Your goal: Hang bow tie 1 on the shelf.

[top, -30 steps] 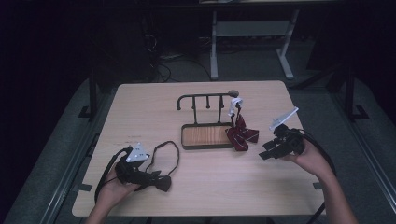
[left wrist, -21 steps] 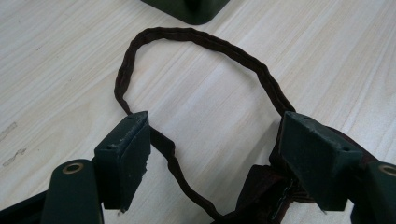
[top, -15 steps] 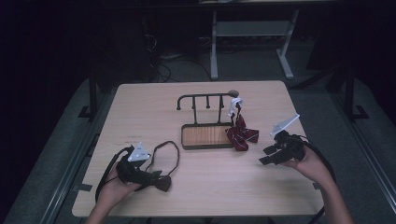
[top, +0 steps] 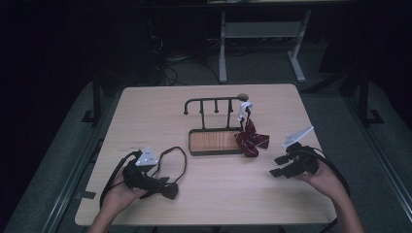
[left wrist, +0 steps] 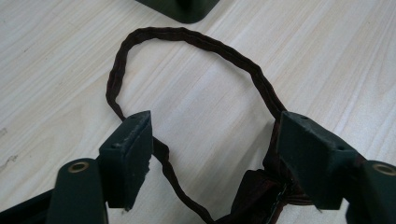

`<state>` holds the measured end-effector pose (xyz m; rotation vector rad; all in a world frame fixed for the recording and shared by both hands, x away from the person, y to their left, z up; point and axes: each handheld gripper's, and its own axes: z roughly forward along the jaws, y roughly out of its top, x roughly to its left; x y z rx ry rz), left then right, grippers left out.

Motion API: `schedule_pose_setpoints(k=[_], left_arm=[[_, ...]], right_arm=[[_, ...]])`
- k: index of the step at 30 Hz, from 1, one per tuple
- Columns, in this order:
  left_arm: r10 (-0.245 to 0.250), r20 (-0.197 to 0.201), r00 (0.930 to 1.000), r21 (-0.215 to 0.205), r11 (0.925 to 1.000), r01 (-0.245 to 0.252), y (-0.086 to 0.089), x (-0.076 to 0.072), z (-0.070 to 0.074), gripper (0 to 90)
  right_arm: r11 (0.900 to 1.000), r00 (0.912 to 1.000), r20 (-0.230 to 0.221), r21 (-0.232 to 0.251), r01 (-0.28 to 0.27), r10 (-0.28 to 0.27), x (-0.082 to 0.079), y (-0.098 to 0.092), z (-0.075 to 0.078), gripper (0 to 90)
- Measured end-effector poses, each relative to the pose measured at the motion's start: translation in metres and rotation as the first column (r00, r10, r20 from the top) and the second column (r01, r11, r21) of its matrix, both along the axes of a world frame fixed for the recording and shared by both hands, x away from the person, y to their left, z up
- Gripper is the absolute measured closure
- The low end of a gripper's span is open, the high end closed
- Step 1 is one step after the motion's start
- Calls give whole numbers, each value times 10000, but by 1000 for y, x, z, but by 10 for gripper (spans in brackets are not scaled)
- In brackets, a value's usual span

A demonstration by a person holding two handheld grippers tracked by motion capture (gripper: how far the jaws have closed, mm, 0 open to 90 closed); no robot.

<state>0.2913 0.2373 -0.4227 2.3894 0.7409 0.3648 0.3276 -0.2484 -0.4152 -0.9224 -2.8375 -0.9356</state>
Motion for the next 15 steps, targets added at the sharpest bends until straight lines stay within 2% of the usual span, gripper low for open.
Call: schedule_pose_setpoints(k=[3, 8, 15], left_arm=[[-48, -52, 10000, 22, 10000, 48, -1, 2, 2, 304], [-42, -154, 9999, 378, 9993, 48, -2, 12, 7, 333], [37, -417, 9991, 463, 9989, -18, -3, 30, 15, 367]], right_arm=[[10000, 10000, 50, 4, 17, -17, -4, 1, -2, 414], [10000, 9999, 95, 2, 45, -45, -9, 1, -6, 408], [10000, 9999, 63, 39, 88, -89, -12, 1, -9, 391]])
